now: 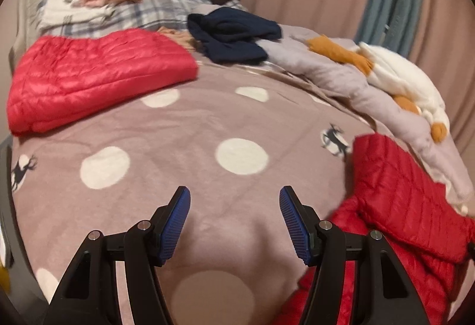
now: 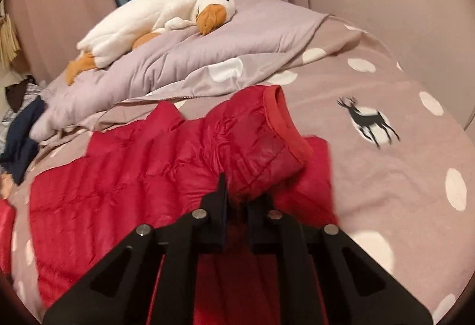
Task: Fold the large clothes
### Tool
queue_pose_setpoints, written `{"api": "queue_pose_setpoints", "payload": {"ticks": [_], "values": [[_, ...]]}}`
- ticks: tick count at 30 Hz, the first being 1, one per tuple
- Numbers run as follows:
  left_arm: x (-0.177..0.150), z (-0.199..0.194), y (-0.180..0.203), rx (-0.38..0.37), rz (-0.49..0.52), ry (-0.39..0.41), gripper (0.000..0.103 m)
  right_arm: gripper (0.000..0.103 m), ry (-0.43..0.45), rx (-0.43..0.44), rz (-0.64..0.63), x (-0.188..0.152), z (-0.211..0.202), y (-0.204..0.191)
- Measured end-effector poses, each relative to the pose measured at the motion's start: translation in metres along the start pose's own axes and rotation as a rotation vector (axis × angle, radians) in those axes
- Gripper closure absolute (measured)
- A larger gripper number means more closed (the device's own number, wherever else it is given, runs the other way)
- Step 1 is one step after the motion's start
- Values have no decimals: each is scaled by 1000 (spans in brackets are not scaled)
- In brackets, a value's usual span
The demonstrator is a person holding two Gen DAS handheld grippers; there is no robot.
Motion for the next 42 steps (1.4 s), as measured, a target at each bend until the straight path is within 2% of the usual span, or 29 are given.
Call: {"api": "queue_pose_setpoints", "payload": {"ticks": [2, 5, 8, 10, 12, 14, 15, 17, 18, 20, 22, 24, 26, 28, 32, 35, 42], "values": [[-4, -1, 11, -2, 37, 12, 41, 73, -47, 7, 4, -9, -7, 16], [-10, -3, 21, -26, 71, 3, 41, 55, -41, 15, -4, -20, -25, 38], [-11, -9, 30, -43, 86, 17, 41, 46, -36, 0, -60, -26, -45, 43], [-9, -12, 40, -83, 97, 17, 41, 46, -8, -38, -99, -26, -58, 43], [-7, -15, 54, -135, 123, -2, 41, 40, 28, -73, -139, -24, -76, 45], [-4, -17, 71, -155, 173, 0, 41, 29, 64, -54, -167, -21, -91, 44], [-2, -17, 83, -156, 208, 14, 42, 29, 82, -33, -182, -21, -96, 42], [3, -14, 106, -155, 263, 30, 51, 34, 94, -11, -212, -20, -96, 36], [4, -10, 117, -151, 294, 24, 52, 39, 87, -3, -226, -21, -90, 31], [2, 5, 143, -149, 369, -6, 55, 73, 51, 27, -236, -22, -72, 20], [-5, 26, 160, -147, 422, -59, 57, 83, -3, 61, -227, -23, -48, 10], [-21, 58, 168, -106, 463, -130, 57, 84, -51, 29, -233, -26, -13, 5], [-37, 81, 173, -78, 510, -130, 56, 85, -76, -25, -258, -32, 12, 4], [-42, 85, 178, -71, 523, -127, 57, 85, -78, -19, -294, -39, 37, 6], [-44, 87, 184, -42, 544, -111, 57, 84, 1, -60, -328, -49, 48, 3], [-47, 85, 190, -8, 561, -96, 57, 84, 15, -118, -355, -50, 50, -2], [-48, 81, 187, 24, 579, -80, 57, 84, 21, -155, -359, -42, 54, -1]]}}
Point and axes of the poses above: each gripper's, at about its wrist camera, not at the fingertips, and z roughly the way its jaws point, y to its right, x to its top, the point moved 6 cm from there along z, roughly the way its jaws point, and after that the axes turned 13 degrees about -y, right-handed, at the moved point
